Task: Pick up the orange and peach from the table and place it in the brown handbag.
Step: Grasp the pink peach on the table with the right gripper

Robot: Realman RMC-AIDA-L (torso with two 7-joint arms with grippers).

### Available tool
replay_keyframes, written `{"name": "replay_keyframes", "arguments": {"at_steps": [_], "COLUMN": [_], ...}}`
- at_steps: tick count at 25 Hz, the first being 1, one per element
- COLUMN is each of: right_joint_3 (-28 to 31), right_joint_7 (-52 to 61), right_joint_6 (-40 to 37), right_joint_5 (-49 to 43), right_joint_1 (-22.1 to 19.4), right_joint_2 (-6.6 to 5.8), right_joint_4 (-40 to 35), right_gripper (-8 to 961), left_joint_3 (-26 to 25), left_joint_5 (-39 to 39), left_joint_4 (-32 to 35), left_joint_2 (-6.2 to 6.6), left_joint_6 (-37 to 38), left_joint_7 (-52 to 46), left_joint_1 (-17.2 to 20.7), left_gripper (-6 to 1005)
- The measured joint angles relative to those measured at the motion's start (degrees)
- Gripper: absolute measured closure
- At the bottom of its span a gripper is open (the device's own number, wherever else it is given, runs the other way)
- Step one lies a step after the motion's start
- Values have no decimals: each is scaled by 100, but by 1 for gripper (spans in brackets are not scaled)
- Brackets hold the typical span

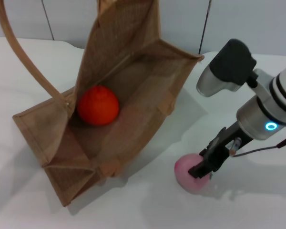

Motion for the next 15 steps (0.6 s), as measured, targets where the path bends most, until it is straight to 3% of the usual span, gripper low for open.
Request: {"name": "replay_keyframes", "arguments": {"at_steps": [6, 15], "right_joint_3": [323, 360], "right_joint_7": [-33, -154], "right_joint_6": [92, 232], "right_joint_5": [-62, -67], "right_joint_1": [7, 9], "right_joint_2": [-7, 11], "right_joint_4": [-203, -180], "right_gripper": [371, 372], "left_joint_3": [0, 0], "left_joint_5": [43, 43], "left_joint_4": [0, 0], "left_joint_2": [0, 0], "left_joint_6": [0, 0], "left_joint_7": [0, 0], "left_joint_1": [-13, -21], "left_gripper": [885, 885]}}
